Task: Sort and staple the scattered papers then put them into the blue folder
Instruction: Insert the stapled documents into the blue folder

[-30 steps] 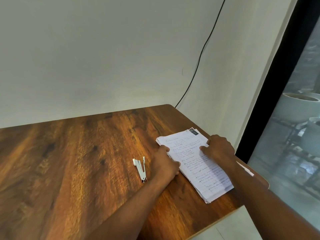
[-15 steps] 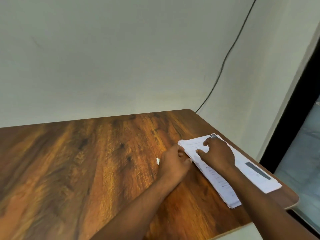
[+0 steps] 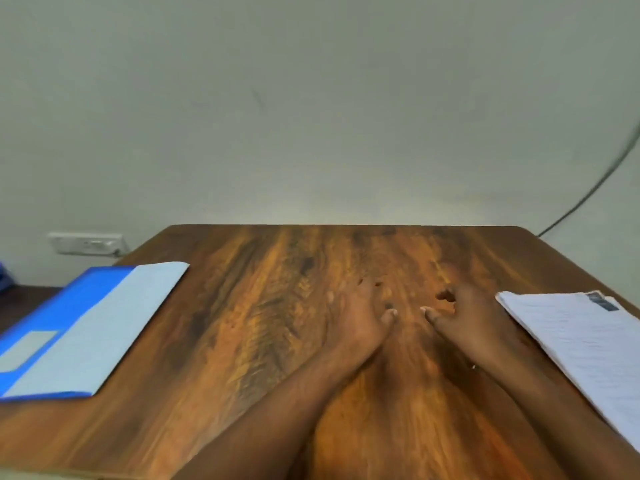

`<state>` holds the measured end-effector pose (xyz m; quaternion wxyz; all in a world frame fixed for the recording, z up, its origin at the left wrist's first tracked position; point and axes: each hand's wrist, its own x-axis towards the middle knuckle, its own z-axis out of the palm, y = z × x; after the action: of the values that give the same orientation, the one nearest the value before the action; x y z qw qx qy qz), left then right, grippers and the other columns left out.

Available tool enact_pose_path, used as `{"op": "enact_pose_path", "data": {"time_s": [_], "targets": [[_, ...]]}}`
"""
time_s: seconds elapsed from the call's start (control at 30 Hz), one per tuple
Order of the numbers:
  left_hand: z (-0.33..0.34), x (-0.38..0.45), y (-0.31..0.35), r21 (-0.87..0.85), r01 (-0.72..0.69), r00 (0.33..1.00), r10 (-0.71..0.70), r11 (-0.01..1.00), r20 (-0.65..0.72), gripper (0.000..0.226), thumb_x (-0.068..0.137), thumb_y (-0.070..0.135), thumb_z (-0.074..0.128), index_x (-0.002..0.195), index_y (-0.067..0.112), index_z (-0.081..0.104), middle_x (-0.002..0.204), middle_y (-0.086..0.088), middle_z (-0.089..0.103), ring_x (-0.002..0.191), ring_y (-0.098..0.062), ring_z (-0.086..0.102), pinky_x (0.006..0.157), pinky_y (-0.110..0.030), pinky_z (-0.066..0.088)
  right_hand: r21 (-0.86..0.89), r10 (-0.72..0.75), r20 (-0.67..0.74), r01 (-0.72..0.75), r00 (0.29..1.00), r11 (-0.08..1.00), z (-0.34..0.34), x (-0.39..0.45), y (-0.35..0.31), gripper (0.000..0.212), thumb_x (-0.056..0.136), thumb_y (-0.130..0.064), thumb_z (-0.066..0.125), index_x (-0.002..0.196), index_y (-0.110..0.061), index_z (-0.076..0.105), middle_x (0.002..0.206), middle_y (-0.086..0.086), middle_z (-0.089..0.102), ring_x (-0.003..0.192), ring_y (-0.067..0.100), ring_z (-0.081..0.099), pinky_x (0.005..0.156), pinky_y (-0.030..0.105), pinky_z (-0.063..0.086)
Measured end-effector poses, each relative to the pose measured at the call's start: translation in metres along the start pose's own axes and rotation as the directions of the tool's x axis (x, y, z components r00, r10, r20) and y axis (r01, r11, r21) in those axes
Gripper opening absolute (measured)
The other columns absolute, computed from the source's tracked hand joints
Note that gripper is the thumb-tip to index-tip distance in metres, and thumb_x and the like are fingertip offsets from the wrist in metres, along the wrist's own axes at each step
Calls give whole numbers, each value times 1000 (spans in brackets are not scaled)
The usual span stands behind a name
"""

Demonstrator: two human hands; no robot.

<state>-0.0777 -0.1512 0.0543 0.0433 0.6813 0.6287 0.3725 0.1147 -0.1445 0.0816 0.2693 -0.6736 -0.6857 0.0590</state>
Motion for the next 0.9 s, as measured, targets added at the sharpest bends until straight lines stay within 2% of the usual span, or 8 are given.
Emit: {"op": "enact_pose_path", "data": {"time_s": [0.07, 0.2, 0.4, 0.53, 0.63, 0.73, 0.83, 0.9], "targets": [[-24, -3, -30, 54, 77, 996, -75, 996, -41, 57, 88, 50, 73, 140, 29, 59, 140, 3, 60, 134, -23, 49, 116, -49, 37, -15, -74, 36, 74, 997, 997, 16, -4, -28, 44, 82, -63, 73, 111, -30, 70, 115, -5, 71, 102, 22, 69, 85, 37, 57], [-74, -8, -86, 136, 234, 969, -219, 963, -117, 60, 88, 52, 74, 141, 29, 57, 142, 1, 60, 136, -25, 49, 116, -52, 36, 49, -174, 85, 170, 981, 984, 55, -9, -85, 43, 83, -56, 77, 115, -27, 72, 118, 0, 73, 106, 24, 70, 87, 41, 59], [-147, -27, -181, 249, 488, 867, -432, 837, -246, 80, 87, 61, 70, 153, 25, 42, 158, -7, 46, 144, -31, 42, 120, -53, 33, 146, -352, 174, 329, 920, 933, 99, -22, -162, 45, 85, -57, 75, 118, -26, 71, 117, -4, 71, 106, 19, 68, 87, 40, 59], [-183, -43, -239, 387, 659, 752, -560, 644, -347, 84, 90, 59, 66, 156, 20, 33, 159, -13, 39, 144, -35, 35, 116, -55, 29, 166, -441, 211, 412, 872, 896, 122, -37, -194, 41, 82, -56, 75, 112, -29, 68, 107, -7, 69, 100, 16, 67, 81, 34, 56], [-200, -55, -268, 435, 729, 670, -679, 528, -298, 94, 93, 63, 61, 162, 17, 15, 168, -19, 22, 154, -41, 23, 124, -60, 18, 142, -475, 218, 453, 853, 880, 135, -46, -205, 32, 80, -58, 71, 99, -34, 61, 100, -12, 64, 95, 14, 65, 78, 38, 57], [-209, -61, -284, 455, 738, 647, -715, 499, -266, 84, 95, 66, 56, 157, 16, 30, 162, -17, 36, 149, -39, 35, 123, -59, 23, 106, -519, 194, 508, 832, 855, 142, -49, -214, 31, 82, -61, 68, 97, -35, 61, 99, -14, 63, 93, 10, 63, 73, 33, 54], [-213, -65, -286, 497, 697, 693, -664, 517, -280, 57, 98, 62, 54, 136, 19, 55, 140, -10, 60, 129, -31, 53, 115, -52, 39, 93, -544, 204, 537, 814, 838, 145, -51, -219, 29, 86, -60, 70, 96, -33, 62, 95, -14, 64, 88, 7, 61, 64, 27, 44], [-215, -68, -284, 514, 658, 735, -618, 551, -279, 38, 103, 52, 53, 120, 19, 64, 121, -6, 67, 112, -24, 60, 105, -45, 47, 119, -554, 206, 541, 807, 832, 148, -52, -221, 30, 86, -57, 72, 100, -32, 64, 95, -13, 64, 87, 6, 60, 69, 28, 51]]}}
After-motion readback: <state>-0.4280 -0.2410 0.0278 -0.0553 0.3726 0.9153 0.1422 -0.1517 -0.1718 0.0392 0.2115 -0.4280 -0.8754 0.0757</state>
